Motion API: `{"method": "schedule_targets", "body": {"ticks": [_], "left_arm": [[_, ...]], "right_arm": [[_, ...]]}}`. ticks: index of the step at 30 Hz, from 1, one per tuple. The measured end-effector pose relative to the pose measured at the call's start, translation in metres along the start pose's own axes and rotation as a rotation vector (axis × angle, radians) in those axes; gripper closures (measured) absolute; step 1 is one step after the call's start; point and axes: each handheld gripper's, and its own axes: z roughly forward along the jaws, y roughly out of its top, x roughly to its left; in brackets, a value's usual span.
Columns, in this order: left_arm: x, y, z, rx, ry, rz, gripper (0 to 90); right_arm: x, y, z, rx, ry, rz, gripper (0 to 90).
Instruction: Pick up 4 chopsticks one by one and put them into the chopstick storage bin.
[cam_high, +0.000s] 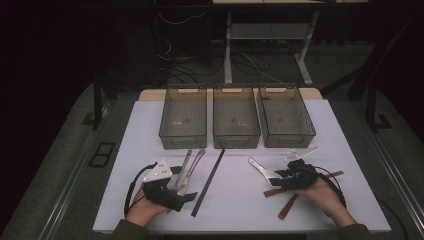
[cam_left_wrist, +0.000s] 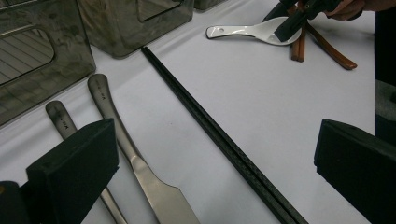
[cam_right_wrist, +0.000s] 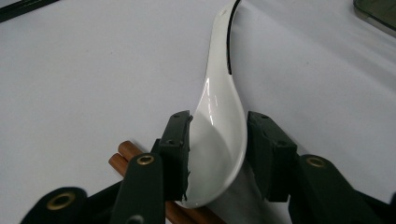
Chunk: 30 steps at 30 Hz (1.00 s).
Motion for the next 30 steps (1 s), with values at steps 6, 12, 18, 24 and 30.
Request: {"method": "schedule_targets", "body": {"ticks": [6, 12, 18, 24, 30], "left_arm": [[0.0, 0.0, 0.0, 0.0, 0.001, 0.002, 0.0], [0.0, 0.0, -0.001, -0.003, 0.004, 0.004, 0.0], [0.001, 0.0, -0.002, -0.005, 0.003, 0.004, 0.0], [0.001, 0.0, -0.003, -0.004, 0.005, 0.003, 0.0], [0.001, 0.0, -0.002, -0.003, 0.003, 0.003, 0.0]], "right_arm": [[0.001, 0.001, 0.001, 0.004, -0.006, 0.007, 69.0], [0.001, 0.002, 0.0, 0.0, -0.019, 0.017, 76.0], [0.003, 0.006, 0.001, -0.016, -0.032, 0.012, 80.9], [0.004, 0.007, 0.001, -0.016, -0.025, 0.006, 81.5], [0.0, 0.014, -0.004, -0.047, -0.029, -0.002, 81.5]]}}
